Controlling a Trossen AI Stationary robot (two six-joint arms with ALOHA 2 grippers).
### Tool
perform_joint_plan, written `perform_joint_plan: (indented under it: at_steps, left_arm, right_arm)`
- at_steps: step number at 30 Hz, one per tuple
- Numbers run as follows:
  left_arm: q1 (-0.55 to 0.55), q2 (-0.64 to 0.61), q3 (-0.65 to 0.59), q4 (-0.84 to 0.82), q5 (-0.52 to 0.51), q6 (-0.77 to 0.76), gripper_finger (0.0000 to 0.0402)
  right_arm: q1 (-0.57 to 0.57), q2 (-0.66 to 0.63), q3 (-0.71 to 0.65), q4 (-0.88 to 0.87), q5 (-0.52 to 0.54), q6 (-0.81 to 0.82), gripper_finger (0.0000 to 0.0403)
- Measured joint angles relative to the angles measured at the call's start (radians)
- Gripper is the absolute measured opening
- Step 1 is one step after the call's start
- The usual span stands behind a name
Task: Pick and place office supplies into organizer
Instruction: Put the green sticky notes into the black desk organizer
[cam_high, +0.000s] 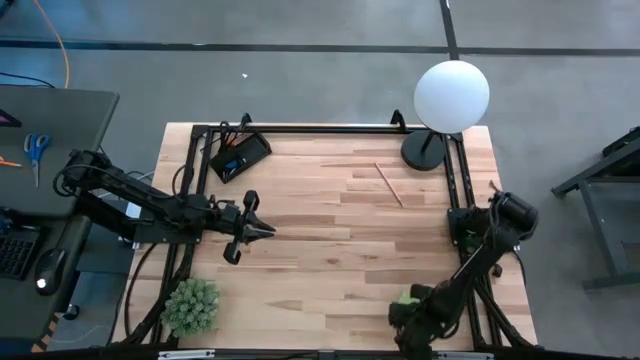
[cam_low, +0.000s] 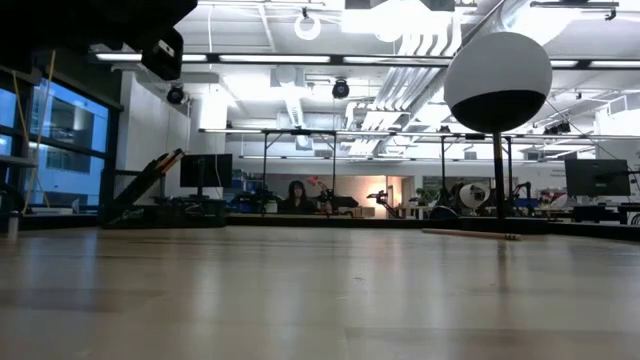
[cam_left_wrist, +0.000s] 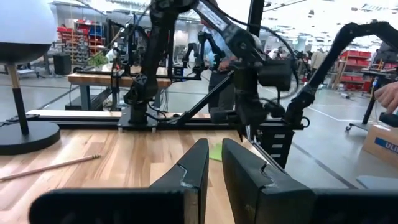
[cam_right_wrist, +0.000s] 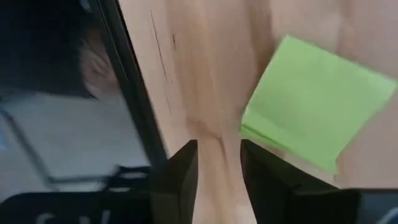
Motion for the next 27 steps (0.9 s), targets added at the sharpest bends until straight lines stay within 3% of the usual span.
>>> perform_joint_plan:
  at_steps: [7, 14, 17, 22, 27]
  left_arm:
    - [0.0, 0.0, 0.0, 0.002, 0.0, -0.008, 0.0035]
    - [0.0, 0.0, 0.0, 0.0, 0.0, -0.008, 0.0035]
    - [0.0, 0.0, 0.0, -0.001, 0.0, -0.008, 0.0035]
    - [0.0, 0.0, 0.0, -0.001, 0.0, -0.011, 0.0035]
    - [0.0, 0.0, 0.0, -0.003, 0.0, -0.012, 0.0035]
  right_arm:
    - [0.031, 0.179, 0.122, -0.203, 0.007, -0.278, 0.0127]
    - [0.048, 0.217, 0.228, -0.369, 0.056, -0.32, 0.0127]
    - [0.049, 0.212, 0.298, -0.462, 0.148, -0.328, 0.0127]
    - [0.047, 0.211, 0.335, -0.467, 0.376, -0.413, 0.0127]
    - [0.034, 0.211, 0.256, -0.454, 0.303, -0.444, 0.0127]
